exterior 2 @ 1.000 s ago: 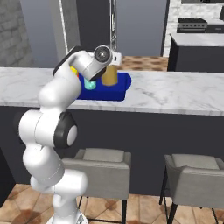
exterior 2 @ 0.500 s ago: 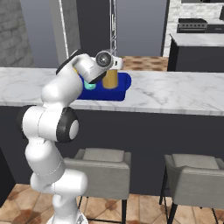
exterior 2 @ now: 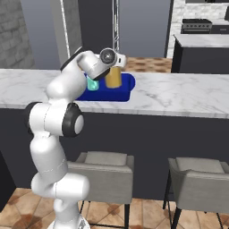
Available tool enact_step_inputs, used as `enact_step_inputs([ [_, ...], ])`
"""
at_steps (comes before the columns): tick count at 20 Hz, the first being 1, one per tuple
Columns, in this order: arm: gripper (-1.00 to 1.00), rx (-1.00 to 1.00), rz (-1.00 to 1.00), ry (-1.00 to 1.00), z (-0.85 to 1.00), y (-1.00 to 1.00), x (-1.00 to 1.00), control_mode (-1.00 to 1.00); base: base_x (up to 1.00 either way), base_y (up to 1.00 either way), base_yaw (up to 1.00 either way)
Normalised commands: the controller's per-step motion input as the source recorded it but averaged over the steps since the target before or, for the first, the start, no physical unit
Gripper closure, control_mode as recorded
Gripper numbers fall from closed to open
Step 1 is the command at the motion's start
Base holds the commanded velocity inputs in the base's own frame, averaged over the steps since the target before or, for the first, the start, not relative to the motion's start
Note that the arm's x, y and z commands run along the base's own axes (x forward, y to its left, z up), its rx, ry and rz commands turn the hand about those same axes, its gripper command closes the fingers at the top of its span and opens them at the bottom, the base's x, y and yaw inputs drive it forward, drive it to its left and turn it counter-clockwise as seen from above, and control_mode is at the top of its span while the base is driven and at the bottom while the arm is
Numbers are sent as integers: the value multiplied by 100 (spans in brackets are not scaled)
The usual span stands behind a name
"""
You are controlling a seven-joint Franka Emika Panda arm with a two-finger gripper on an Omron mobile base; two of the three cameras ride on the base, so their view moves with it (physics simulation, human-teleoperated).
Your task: There is a tray on the dining counter. Grab the cup, mug, and pitcher and place them on the tray. The pitcher may be placed next to the tray if it cannot fit the tray.
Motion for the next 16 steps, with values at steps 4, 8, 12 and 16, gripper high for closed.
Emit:
enact_step_inputs([
  [4, 100, 1, 0, 0, -4, -10, 5, -100, 0, 0, 0],
  [8, 100, 0, 0, 0, -7, 0, -2, -100, 0, 0, 0],
  [12, 100, 0, 0, 0, -1, 0, -8, -100, 0, 0, 0],
  [16, 100, 0, 0, 0, 0, 0, -2, -100, 0, 0, 0],
])
